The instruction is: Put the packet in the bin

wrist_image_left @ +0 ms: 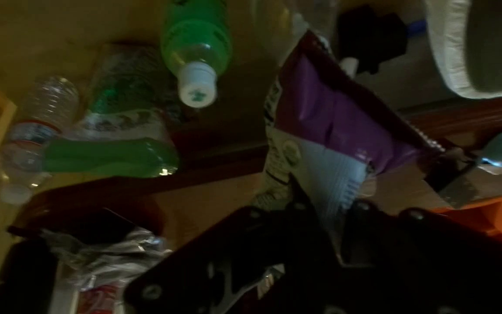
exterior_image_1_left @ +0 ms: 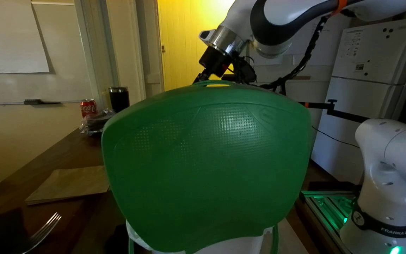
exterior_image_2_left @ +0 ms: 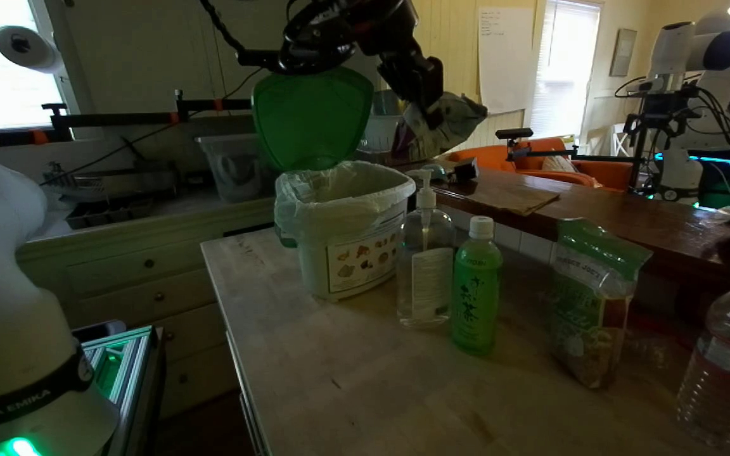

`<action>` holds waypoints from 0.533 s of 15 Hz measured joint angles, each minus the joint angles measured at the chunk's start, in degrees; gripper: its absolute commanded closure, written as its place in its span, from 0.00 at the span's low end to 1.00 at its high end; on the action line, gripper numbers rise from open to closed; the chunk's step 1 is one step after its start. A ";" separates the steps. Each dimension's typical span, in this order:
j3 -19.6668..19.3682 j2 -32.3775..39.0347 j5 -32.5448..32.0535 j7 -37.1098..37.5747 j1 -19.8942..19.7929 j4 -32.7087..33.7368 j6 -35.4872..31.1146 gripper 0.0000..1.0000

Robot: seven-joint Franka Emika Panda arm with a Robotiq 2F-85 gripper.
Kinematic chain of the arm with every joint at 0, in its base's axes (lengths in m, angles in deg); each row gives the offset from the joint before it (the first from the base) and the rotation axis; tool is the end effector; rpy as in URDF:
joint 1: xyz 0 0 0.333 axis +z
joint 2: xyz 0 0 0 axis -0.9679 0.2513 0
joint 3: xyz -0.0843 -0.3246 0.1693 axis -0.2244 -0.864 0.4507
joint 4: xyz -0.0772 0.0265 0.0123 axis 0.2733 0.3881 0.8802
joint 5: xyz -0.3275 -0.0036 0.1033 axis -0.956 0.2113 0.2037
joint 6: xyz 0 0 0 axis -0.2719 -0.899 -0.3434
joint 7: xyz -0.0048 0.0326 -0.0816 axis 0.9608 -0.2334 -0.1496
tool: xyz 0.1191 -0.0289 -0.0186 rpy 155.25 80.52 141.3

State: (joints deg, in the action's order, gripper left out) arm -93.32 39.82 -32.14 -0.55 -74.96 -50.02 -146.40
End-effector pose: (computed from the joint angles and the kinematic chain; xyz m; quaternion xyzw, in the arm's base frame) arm 0.3999 -0.1059 0.6175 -0.9520 0.0262 -0.3009 0.0497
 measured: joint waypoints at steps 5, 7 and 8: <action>-1.17 0.44 9.51 -10.27 7.47 4.22 7.93 0.97; -1.25 1.25 12.57 -13.95 9.14 5.78 11.87 0.97; -1.23 1.91 13.87 -15.60 9.73 6.59 13.74 0.97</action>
State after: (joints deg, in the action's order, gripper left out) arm -94.55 41.73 -18.27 -16.14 -65.23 -43.43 -132.66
